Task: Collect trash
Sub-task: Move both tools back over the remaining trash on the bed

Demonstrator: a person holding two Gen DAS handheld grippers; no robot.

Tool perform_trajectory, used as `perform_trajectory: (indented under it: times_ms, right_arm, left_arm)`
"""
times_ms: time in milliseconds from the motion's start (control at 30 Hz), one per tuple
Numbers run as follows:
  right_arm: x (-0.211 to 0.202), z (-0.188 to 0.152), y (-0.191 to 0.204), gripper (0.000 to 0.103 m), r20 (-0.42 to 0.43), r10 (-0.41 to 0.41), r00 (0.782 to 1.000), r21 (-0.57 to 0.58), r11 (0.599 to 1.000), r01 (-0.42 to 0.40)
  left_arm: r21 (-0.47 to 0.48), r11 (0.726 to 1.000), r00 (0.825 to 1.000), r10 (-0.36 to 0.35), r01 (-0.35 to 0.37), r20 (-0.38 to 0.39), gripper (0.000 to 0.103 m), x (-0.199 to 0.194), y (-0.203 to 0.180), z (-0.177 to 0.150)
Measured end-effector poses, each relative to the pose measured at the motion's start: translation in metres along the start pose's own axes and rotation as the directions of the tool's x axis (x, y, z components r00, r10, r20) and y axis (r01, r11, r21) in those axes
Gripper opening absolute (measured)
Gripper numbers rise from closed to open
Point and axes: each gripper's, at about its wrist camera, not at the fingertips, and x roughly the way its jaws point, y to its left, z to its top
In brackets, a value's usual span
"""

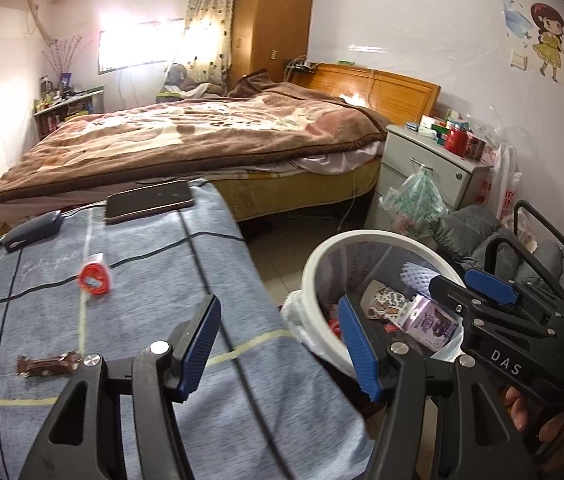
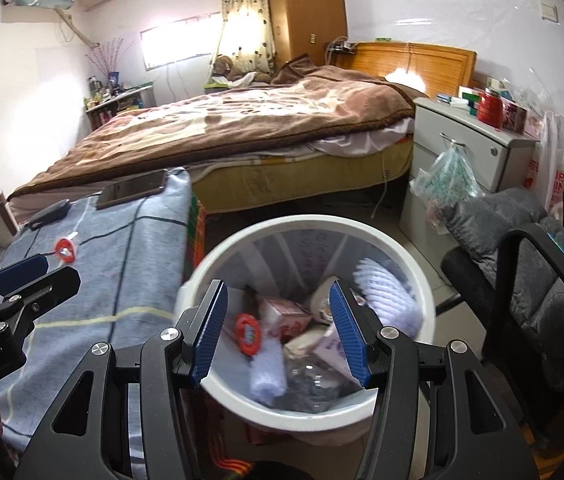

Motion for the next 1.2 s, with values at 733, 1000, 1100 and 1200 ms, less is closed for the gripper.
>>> perform_trajectory:
  times_ms: [733,1000,1100,1200]
  right_arm:
    - [0.006,-0.001,0.087,0.055,-0.004,0.131,0.991,-0.109,0.985,-0.131]
    - [0.014,-0.004,0.118,0.055,-0.035,0.167,0.985,-0.146,0.974,-0.170]
    - [0.015,-0.005,0.128,0.055,-0.040,0.173,0.984,-0.166,0.970,-0.177]
    - [0.019,-0.004,0.134,0.055,-0.048,0.176,0.983,-0.166,0.969,-0.181]
  left_arm:
    - [-0.081,0.986,0.989,0.146,-0.145,0.011,0.066,-0.046,0.118,-0.035]
    - [-0.099,0.977,0.981,0.186,-0.190,-0.050,0.067,-0.049,0.165,-0.055]
    - [-0.071,0.974,0.974,0.208,-0.215,-0.089,0.067,-0.044,0.177,-0.064]
    - [-0.061,0.969,0.966,0.230,-0.239,-0.118,0.067,-0.038,0.187,-0.069]
